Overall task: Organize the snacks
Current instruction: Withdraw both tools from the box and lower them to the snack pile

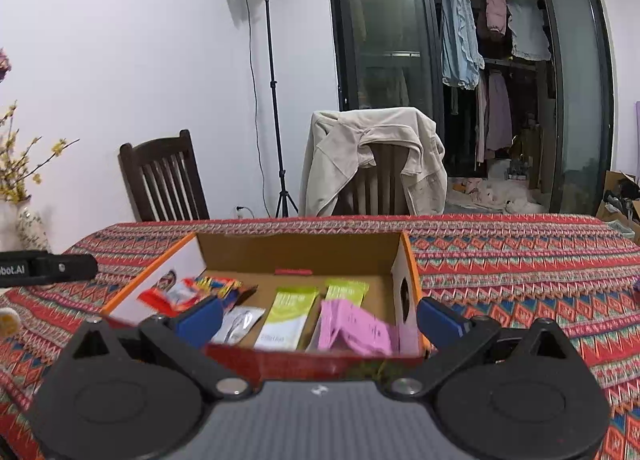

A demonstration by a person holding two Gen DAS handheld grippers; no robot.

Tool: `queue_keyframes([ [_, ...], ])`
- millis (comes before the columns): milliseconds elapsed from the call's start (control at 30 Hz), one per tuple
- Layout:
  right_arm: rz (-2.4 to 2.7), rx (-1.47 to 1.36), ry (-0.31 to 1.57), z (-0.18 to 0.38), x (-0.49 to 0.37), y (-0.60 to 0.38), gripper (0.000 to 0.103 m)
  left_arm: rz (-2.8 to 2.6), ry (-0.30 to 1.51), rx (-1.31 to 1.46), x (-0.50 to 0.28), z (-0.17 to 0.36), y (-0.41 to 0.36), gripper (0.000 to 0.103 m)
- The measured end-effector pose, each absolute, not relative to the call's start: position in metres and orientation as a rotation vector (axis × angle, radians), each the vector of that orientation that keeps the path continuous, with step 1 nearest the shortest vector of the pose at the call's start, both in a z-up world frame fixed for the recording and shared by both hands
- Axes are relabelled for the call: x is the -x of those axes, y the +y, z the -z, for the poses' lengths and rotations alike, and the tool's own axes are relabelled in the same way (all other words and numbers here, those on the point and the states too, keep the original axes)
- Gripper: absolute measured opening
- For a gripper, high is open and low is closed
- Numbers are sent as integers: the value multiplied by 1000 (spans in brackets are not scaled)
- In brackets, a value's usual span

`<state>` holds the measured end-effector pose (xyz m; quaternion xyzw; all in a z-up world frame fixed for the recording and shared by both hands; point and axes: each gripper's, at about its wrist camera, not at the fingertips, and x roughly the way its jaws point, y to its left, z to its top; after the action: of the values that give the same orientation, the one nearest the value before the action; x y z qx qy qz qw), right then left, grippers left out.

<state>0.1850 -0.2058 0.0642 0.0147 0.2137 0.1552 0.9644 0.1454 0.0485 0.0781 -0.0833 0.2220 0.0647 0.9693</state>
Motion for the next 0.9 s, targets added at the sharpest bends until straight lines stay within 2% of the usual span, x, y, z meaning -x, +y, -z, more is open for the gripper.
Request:
queue_keyframes([
  [400,-336,-17,466,-40,-120,-207,103,-117,506,175,-87,-38,58,103],
  [900,-366,-1,523,-9,-83,-201,103,-117,474,169,-50,0,61,103],
])
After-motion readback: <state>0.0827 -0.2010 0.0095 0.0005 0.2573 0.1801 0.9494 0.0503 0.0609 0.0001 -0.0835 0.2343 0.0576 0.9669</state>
